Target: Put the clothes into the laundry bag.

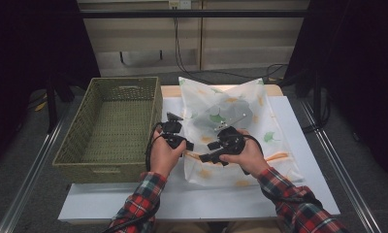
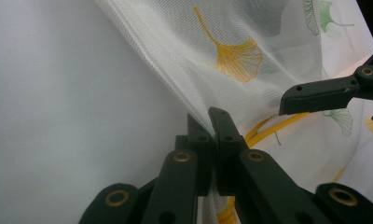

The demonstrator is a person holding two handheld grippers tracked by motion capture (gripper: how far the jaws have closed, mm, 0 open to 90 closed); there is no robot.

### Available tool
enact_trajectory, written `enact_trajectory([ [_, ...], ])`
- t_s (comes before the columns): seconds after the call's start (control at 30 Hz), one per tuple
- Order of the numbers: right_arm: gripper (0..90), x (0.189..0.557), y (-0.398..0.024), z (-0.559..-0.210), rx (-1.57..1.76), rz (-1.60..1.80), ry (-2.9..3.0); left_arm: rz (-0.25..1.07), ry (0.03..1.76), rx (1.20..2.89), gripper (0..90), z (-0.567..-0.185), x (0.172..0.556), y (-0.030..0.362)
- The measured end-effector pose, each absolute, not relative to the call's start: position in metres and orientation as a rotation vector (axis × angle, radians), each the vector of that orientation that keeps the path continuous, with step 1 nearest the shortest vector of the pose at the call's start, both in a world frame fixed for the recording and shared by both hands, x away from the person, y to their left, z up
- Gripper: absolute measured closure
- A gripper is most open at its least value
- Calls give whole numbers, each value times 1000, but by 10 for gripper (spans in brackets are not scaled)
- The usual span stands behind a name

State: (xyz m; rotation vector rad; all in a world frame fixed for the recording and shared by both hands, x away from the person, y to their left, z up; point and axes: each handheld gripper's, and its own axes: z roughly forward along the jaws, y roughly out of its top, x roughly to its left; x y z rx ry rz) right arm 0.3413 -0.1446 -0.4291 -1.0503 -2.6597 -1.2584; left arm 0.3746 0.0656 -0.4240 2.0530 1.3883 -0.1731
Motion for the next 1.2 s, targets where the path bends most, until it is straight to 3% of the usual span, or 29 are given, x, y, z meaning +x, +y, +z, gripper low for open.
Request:
enact_trajectory([
  [1.2,819,340,-120,-438,-955,-1264,-2643,-171,1396,2045,883,-427,374,60],
])
